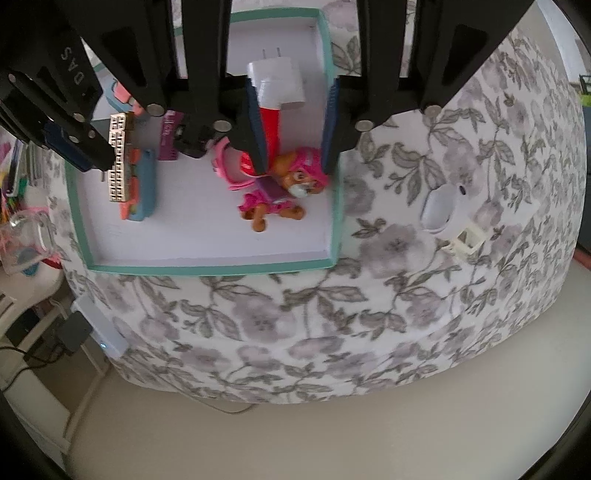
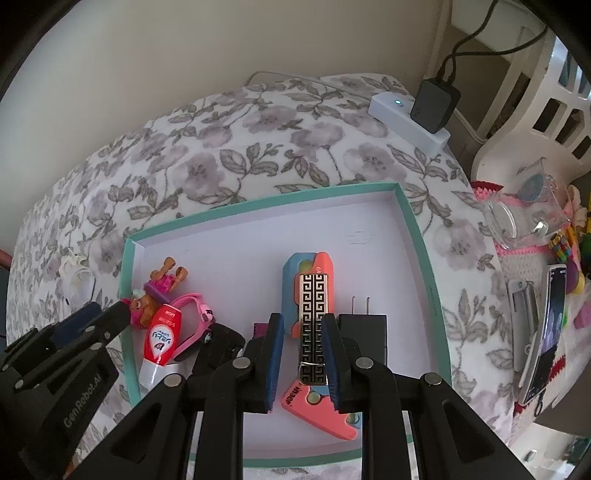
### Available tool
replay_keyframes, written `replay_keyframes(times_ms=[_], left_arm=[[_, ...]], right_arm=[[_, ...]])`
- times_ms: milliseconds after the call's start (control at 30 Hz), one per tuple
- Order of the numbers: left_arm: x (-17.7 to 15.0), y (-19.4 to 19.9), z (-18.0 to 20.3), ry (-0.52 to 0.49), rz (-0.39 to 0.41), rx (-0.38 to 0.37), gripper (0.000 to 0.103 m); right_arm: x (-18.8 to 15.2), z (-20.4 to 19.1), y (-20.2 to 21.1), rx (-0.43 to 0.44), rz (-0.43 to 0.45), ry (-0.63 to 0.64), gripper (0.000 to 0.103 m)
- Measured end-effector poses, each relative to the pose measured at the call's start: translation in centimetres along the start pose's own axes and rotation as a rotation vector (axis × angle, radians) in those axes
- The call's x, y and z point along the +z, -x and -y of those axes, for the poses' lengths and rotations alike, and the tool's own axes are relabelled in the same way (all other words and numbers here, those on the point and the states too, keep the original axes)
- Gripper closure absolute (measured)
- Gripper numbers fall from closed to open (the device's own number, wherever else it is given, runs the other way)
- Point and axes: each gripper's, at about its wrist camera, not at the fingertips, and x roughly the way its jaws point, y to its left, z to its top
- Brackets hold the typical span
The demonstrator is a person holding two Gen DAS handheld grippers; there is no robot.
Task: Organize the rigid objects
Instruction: 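Open both tools to release the red tube and gold-black bar in the tray, then move the left tool to the white claw clip while the right tool moves to the white band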
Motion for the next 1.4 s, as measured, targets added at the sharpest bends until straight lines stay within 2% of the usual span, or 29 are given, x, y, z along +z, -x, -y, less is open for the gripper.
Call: replay_keyframes(times_ms=[33, 67, 100, 133, 200, 300, 400, 467, 533, 600, 767, 867, 967, 1100, 1200, 1400], left_arm=[[0.0, -0.1, -0.2, 0.004, 0.000, 0.007, 0.057], [0.0, -0.1, -0.4, 0.010, 0.000, 0.017, 0.053], [0.0, -0.2, -0.6, 0.015, -0.002, 0.022, 0.047], [0.1, -0.2, -0.8, 0.024, -0.004, 0.025, 0.042], [0.1, -0.4, -1.3, 0.041, -0.011, 0.026, 0.033], [0.1, -0.6, -1.7, 0.055, -0.015, 0.045, 0.029], [0.1, -0.9, -2.3, 0.070, -0.021, 0.068, 0.017], [0.1, -1.2, -2.9, 0.087, -0.030, 0.077, 0.017], [0.1, -1.5, -3.6, 0.107, -0.037, 0.087, 0.015], [0.1, -1.8, -4.5, 0.129, -0.042, 0.092, 0.006], [0.4, -2.2, -7.8, 0.211, -0.050, 0.080, 0.005], [1.0, -2.2, -10.4, 0.249, -0.047, 0.081, 0.005], [1.7, -2.2, -13.4, 0.290, -0.016, 0.128, 0.005], [2.5, -2.6, -16.7, 0.328, 0.013, 0.133, 0.005], [3.1, -3.3, -18.6, 0.330, 0.027, 0.143, 0.005], [3.8, -4.8, -20.6, 0.326, 0.039, 0.092, 0.005]], right_arm=[[0.0, 0.0, 0.0, 0.000, 0.001, 0.002, 0.079], [0.0, -0.1, 0.1, -0.003, 0.004, 0.005, 0.077], [0.0, -0.1, 0.0, -0.008, 0.004, 0.008, 0.071], [0.0, -0.2, 0.0, -0.013, 0.004, 0.011, 0.060], [0.0, -0.2, -0.1, -0.025, 0.009, 0.009, 0.050], [-0.1, -0.3, -0.3, -0.026, 0.008, 0.011, 0.048], [-0.2, -0.4, -0.5, -0.032, 0.006, 0.014, 0.042], [-0.2, -0.4, -0.5, -0.032, 0.008, 0.015, 0.040], [-0.2, -0.4, -0.5, -0.031, 0.013, 0.015, 0.033], [-0.2, -0.4, -0.5, -0.032, 0.019, 0.015, 0.029], [0.1, -0.7, -0.5, -0.015, 0.024, 0.007, 0.028], [0.5, -2.0, -0.3, 0.034, 0.030, 0.015, 0.028], [1.4, -4.3, 0.1, 0.101, 0.054, 0.039, 0.028], [2.4, -9.0, 0.1, 0.176, 0.081, 0.114, 0.028], [2.7, -12.5, -0.9, 0.195, 0.081, 0.177, 0.028], [2.8, -17.2, -3.0, 0.202, 0.062, 0.253, 0.028]])
